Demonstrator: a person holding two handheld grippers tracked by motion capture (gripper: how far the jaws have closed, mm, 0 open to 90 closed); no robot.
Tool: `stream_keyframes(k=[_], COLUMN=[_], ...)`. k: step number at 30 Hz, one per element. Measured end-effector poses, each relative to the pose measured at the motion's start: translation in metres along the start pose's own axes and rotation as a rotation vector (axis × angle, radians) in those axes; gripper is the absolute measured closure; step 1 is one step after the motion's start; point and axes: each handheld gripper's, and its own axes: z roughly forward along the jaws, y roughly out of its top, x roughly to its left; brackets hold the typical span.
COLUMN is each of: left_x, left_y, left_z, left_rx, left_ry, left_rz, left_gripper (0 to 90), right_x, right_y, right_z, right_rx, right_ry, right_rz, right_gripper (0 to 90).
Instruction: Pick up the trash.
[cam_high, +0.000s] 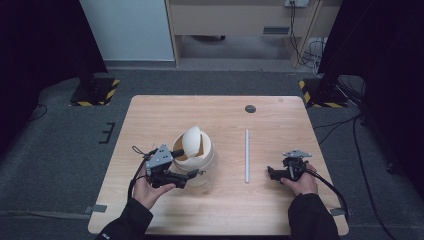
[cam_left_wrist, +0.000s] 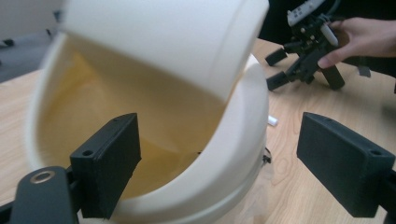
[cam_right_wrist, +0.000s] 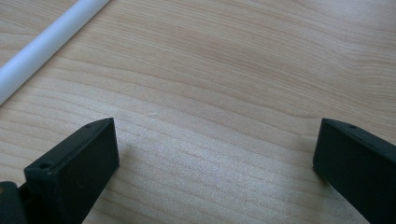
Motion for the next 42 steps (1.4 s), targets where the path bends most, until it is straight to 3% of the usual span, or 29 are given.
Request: stream_keyframes(k=[2, 7, 8, 12, 14, 16, 18, 20, 23, 25, 29, 39, 42], left_x=[0.001, 0.011, 0.011, 0.027, 0.031, 0.044, 0.049, 0.062, 0.067, 0.072, 0.076, 0.077, 0.077], left_y=[0.000, -0.006, -0.006, -0.021, -0.026, -0.043, -0.049, -0.066, -0.075, -0.086, -0.096, -0.099, -0.099], left_z=[-0.004, -0.034, -0.034, -0.063, -0.068, -0.077, -0.078, -0.076, -0.072, -0.064, -0.053, -0.049, -0.049], left_rx=[-0.009, -0.035, -0.035, -0.058, -0.056, -0.017, 0.002, 0.051, 0.092, 0.180, 0.294, 0.332, 0.331], left_ry=[0.008, 0.088, 0.088, 0.155, 0.170, 0.220, 0.232, 0.266, 0.281, 0.295, 0.295, 0.297, 0.293], left_rz=[-0.005, -0.003, -0.003, -0.061, -0.073, -0.110, -0.122, -0.168, -0.193, -0.226, -0.229, -0.238, -0.235], left_gripper=[13.0, 12.9, 12.9, 12.9, 12.8, 12.8, 12.8, 12.9, 13.0, 13.3, 13.5, 13.5, 13.5], right_x=[0.000, -0.002, -0.002, -0.001, 0.000, -0.002, -0.003, -0.002, 0.001, 0.005, 0.010, 0.026, 0.032], right_y=[0.000, 0.003, 0.004, 0.007, 0.008, 0.010, 0.011, 0.015, 0.018, 0.021, 0.029, 0.055, 0.062], right_z=[0.000, -0.004, -0.005, -0.008, -0.009, -0.012, -0.013, -0.017, -0.018, -0.018, -0.019, -0.023, -0.019], right_rx=[0.000, 0.024, 0.025, 0.042, 0.043, 0.047, 0.042, 0.020, 0.013, 0.005, -0.007, -0.081, -0.081], right_ry=[0.000, -0.006, -0.007, -0.007, -0.016, -0.027, -0.032, -0.026, -0.020, -0.010, -0.010, 0.061, 0.059], right_rz=[0.002, 0.004, 0.003, -0.029, -0.044, -0.066, -0.068, -0.060, -0.054, -0.039, -0.044, -0.043, -0.049], right_gripper=[1.2, 10.7, 12.8, 21.9, 24.1, 27.3, 27.9, 29.4, 29.9, 29.3, 28.1, 30.0, 30.9])
